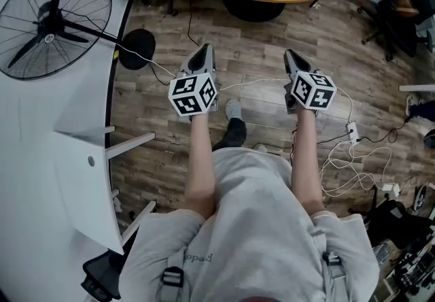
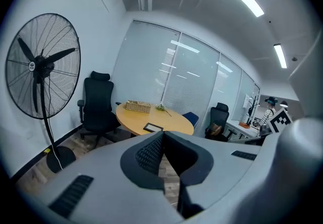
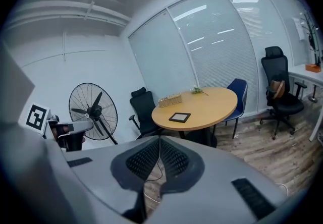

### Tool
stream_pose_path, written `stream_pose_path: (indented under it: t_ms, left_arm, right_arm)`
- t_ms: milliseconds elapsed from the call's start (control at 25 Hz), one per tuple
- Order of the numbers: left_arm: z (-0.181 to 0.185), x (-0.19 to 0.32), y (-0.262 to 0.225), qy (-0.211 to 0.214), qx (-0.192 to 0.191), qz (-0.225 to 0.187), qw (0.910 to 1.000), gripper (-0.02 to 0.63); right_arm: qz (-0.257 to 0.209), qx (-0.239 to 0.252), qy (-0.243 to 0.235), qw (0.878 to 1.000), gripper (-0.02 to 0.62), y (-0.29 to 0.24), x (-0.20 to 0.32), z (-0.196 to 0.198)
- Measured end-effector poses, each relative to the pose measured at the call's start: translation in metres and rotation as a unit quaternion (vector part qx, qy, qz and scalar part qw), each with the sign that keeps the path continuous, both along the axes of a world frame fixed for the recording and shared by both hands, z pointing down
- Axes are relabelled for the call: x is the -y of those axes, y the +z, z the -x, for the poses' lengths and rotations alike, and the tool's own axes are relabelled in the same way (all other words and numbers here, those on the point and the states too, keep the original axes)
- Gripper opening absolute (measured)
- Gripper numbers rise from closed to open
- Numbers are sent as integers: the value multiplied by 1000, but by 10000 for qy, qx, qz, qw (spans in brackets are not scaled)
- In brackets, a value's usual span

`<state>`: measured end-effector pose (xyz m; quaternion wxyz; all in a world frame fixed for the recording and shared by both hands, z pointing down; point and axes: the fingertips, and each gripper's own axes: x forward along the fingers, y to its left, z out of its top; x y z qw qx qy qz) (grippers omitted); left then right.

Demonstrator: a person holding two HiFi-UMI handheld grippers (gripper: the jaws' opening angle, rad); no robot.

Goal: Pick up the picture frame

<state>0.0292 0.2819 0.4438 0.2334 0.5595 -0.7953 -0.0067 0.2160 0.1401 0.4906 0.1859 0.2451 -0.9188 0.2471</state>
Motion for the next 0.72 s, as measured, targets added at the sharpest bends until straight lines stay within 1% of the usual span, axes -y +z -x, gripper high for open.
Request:
stream_pose_path:
  t_ms: [280,480,720]
  left_arm:
    - [45,34,15,176,-179,4,9997,26]
    - [73,46,21,252,-270,-13,9993,26]
    - [89,52,30,280,-377,0,9989,26]
  right_arm:
    - [39,-126,132,9998,25,9,28,42]
    - [116,-124,213,9996,25,15,34,69]
    - [147,-194,226,9994,25,23,33,82]
